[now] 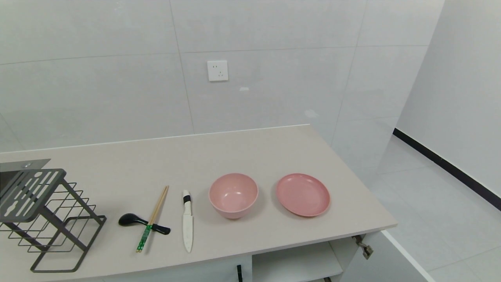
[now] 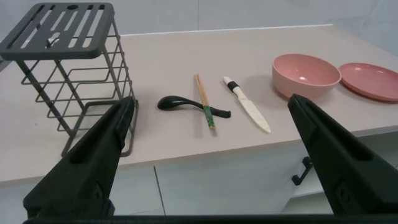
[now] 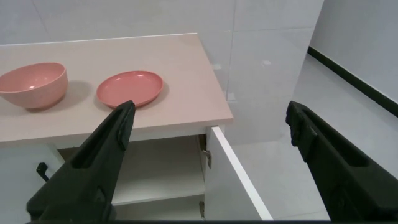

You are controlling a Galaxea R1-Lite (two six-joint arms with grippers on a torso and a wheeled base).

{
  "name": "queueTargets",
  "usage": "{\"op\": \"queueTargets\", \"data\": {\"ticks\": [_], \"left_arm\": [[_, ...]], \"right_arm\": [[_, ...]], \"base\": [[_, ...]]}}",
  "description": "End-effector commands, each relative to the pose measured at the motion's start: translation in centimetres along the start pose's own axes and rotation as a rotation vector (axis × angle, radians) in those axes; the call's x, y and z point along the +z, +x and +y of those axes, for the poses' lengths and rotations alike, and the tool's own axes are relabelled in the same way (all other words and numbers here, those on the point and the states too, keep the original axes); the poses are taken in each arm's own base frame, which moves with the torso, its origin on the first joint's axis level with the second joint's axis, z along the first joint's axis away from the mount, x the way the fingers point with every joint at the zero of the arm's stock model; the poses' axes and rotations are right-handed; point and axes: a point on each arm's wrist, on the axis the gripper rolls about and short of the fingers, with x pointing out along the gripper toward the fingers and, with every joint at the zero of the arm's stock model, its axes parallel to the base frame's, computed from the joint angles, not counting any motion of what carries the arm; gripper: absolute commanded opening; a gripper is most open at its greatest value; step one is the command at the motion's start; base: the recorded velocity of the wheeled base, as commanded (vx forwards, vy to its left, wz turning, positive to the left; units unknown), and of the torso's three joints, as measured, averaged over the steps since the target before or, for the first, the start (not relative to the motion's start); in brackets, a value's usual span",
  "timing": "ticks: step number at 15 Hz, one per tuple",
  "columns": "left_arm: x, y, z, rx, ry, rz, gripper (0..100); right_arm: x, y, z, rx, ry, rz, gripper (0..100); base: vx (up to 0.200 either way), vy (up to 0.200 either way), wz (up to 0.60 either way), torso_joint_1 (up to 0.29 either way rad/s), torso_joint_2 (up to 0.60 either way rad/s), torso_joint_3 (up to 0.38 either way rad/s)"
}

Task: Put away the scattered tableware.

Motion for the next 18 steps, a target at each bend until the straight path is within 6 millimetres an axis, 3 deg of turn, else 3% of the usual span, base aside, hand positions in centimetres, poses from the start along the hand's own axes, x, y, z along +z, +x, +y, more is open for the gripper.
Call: {"op": "queueTargets", "data": {"ticks": [1,8,10,13,17,18], "left_arm": [[0.0,0.0,0.0,0.0,0.001,0.001,100],[0.0,0.0,0.0,0.0,0.027,0.003,100],[0.0,0.0,0.0,0.001,0.024,0.003,100],[0.0,0.0,0.0,0.001,0.024,0.003,100],[0.0,0.0,0.0,0.001,0.02,0.003,100],[0.0,0.0,0.0,0.001,0.013,0.003,100]], "right_arm": [[0.0,0.0,0.0,0.0,0.0,0.0,100],[0.1,0.0,0.0,-0.004,-0.007,-0.017,100],[2.0,-0.2,0.0,-0.007,-0.022,-0.196,100],[2.2,-0.2,0.1,0.045,-0.016,-0.195,100],[3.2,0.5,0.5,0.25,0.007,0.072,100],[2.6,0.9,0.5,0.273,0.021,0.161,100]], "base": [[0.0,0.0,0.0,0.0,0.0,0.0],[0.0,0.0,0.0,0.0,0.0,0.0],[0.0,0.0,0.0,0.0,0.0,0.0],[0.0,0.0,0.0,0.0,0.0,0.0],[0.0,0.0,0.0,0.0,0.0,0.0],[0.0,0.0,0.0,0.0,0.0,0.0]]}}
